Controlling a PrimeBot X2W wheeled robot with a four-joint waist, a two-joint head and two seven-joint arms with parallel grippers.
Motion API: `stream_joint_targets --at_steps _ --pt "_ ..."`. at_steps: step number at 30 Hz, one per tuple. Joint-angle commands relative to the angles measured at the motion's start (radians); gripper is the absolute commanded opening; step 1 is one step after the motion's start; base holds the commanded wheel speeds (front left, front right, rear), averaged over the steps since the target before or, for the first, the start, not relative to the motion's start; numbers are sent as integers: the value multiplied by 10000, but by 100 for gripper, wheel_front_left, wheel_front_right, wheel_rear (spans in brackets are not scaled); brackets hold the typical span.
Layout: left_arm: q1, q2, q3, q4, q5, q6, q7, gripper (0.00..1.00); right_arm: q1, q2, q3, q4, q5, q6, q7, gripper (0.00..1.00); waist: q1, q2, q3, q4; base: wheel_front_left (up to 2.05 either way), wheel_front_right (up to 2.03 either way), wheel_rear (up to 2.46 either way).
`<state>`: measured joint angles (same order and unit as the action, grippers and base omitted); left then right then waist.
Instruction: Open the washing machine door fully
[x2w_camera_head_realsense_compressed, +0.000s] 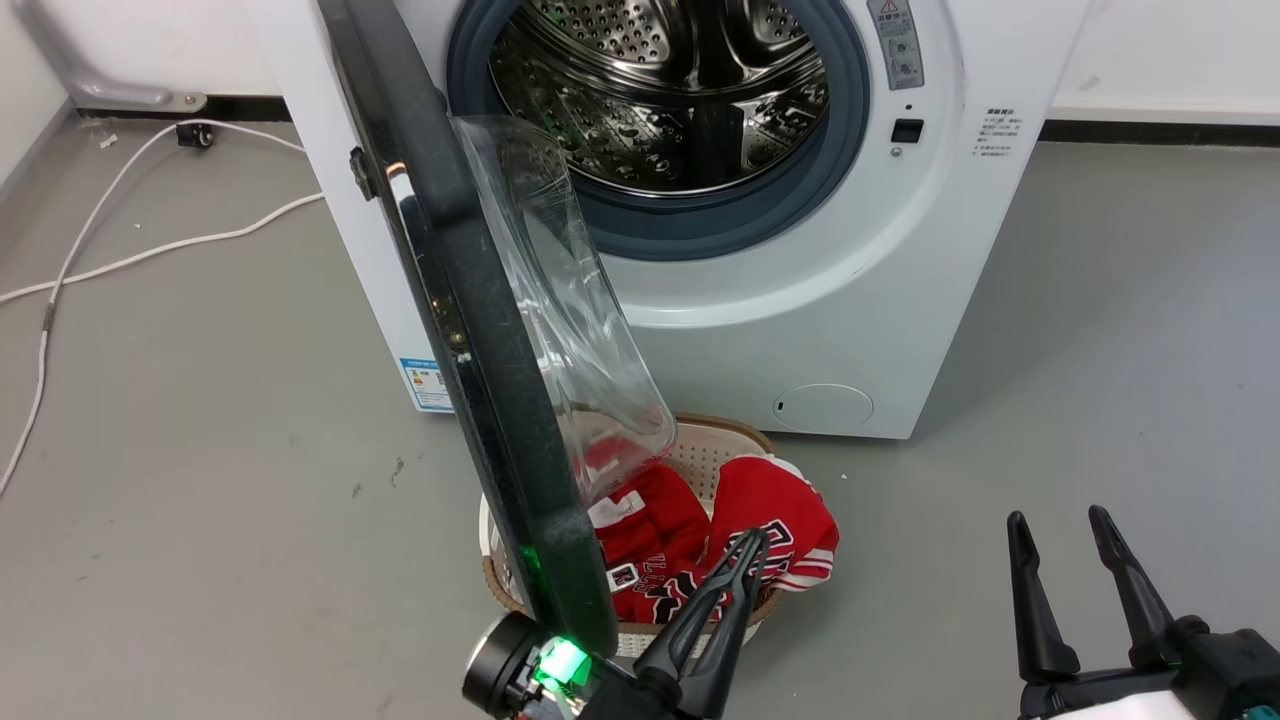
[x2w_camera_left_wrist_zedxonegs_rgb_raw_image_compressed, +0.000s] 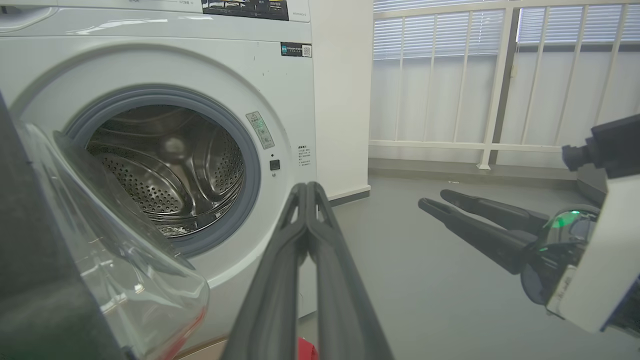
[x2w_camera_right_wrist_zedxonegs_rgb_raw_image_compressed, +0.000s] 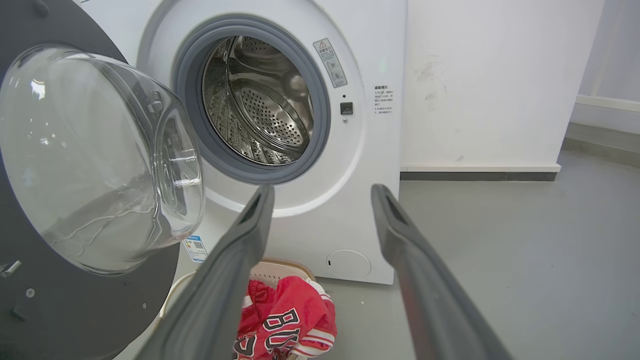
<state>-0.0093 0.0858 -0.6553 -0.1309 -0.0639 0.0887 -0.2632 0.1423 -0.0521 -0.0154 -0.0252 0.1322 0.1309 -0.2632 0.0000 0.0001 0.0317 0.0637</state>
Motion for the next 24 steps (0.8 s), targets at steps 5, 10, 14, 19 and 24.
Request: stream_joint_targets --at_steps 5,10,14,19,24 --pt "75 -5 426 345 -107 -13 -23 0 -245 35 -22 22 -68 -2 -21 100 0 -1 147 42 0 0 0" --pt "-1 -79 812 832 -182 -111 -23 0 -399 35 -3 51 -107 -2 -21 100 0 -1 293 78 0 0 0" --pt "-11 -136 1052 1199 -245 -211 -23 0 -414 35 8 78 -122 -2 -21 100 0 -1 370 126 0 0 0" --pt "139 -186 1285 1530 -241 -319 -23 0 -383 35 -1 98 -97 -2 -21 100 0 -1 382 215 0 0 0" --pt "249 -240 1439 1702 -213 -389 -23 0 -319 35 5 115 -42 -2 -21 100 0 -1 374 445 0 0 0"
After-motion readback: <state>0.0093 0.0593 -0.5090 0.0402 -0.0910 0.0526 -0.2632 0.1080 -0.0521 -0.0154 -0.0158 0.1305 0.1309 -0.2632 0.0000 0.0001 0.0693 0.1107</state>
